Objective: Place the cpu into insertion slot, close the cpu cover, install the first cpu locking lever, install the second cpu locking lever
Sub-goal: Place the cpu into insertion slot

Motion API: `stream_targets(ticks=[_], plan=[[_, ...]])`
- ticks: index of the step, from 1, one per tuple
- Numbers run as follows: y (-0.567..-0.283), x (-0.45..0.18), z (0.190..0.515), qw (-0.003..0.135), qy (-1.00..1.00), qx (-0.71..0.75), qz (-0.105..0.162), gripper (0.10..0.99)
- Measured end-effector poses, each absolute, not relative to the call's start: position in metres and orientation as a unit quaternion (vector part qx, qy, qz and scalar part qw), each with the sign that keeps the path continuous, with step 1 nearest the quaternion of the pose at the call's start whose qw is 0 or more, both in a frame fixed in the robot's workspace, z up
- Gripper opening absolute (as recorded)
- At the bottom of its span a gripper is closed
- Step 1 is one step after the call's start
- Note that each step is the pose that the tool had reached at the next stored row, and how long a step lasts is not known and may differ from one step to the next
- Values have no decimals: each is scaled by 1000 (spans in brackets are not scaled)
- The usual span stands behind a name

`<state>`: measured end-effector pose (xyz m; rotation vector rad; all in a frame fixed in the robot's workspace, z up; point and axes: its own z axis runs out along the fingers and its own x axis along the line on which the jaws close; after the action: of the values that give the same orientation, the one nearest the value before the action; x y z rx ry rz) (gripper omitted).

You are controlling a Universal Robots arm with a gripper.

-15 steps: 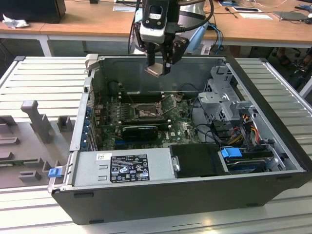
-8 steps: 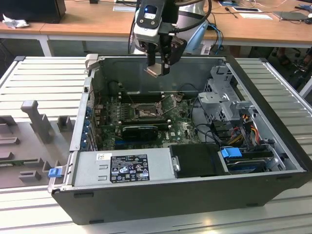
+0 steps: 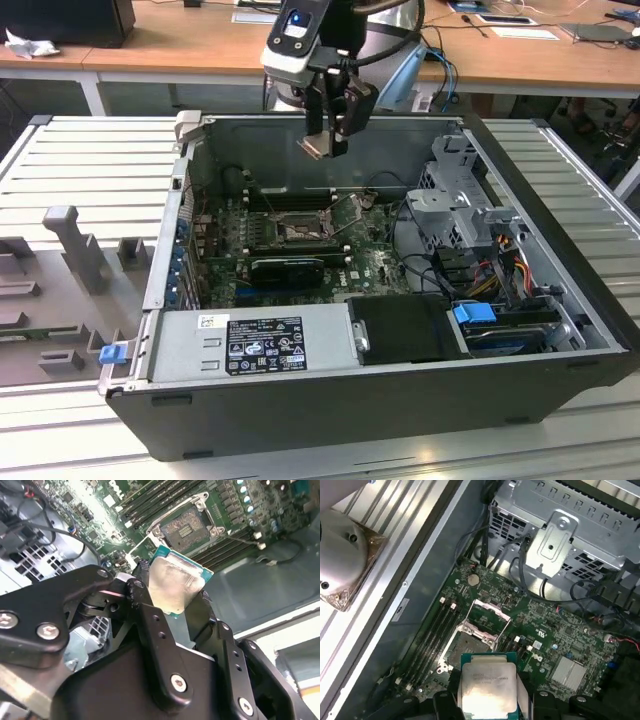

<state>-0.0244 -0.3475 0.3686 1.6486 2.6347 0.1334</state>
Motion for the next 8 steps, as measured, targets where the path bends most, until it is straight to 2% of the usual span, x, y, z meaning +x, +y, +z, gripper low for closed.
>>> stream_targets(ticks=[8], plan=[[-348, -24, 368, 19, 803, 594, 42, 525]])
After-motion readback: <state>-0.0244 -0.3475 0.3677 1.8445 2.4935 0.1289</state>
